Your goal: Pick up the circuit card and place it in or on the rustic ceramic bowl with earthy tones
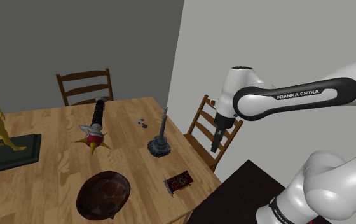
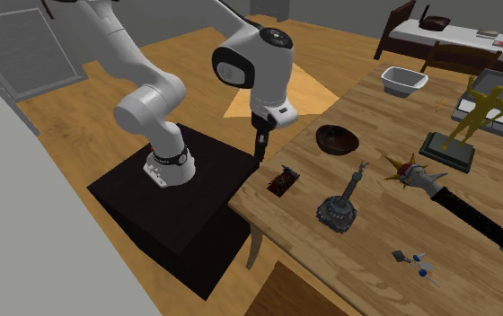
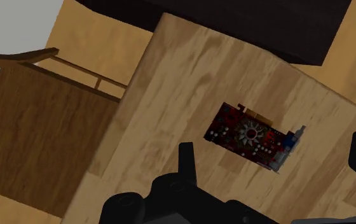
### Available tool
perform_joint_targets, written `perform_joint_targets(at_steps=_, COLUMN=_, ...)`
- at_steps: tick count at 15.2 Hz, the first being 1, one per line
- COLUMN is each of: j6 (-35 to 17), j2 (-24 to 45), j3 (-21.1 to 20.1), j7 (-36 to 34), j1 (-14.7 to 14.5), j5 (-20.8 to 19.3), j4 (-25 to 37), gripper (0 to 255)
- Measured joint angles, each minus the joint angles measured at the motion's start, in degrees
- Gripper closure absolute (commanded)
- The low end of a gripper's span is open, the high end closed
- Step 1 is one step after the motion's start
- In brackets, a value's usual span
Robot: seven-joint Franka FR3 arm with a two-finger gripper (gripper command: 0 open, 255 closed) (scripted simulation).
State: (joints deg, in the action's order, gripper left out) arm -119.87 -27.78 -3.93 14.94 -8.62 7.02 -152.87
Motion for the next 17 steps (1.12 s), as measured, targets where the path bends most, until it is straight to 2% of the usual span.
perform_joint_targets(at_steps=4, j6=-9.30, j2=6.86, j3=-2.07, j7=2.67, j1=-2.29, j5=-0.34, j4=-1.38, gripper=0)
perform_joint_targets(at_steps=10, j6=-24.03, j2=21.31, j3=-5.19, j7=5.16, j1=-4.54, j5=-3.41, j4=-0.20, gripper=0)
perform_joint_targets(at_steps=13, j6=-30.00, j2=27.99, j3=-6.40, j7=4.91, j1=-5.38, j5=-6.92, j4=1.17, gripper=0)
perform_joint_targets(at_steps=17, j6=-37.36, j2=37.25, j3=-6.42, j7=2.23, j1=-7.16, j5=-13.83, j4=3.57, gripper=0)
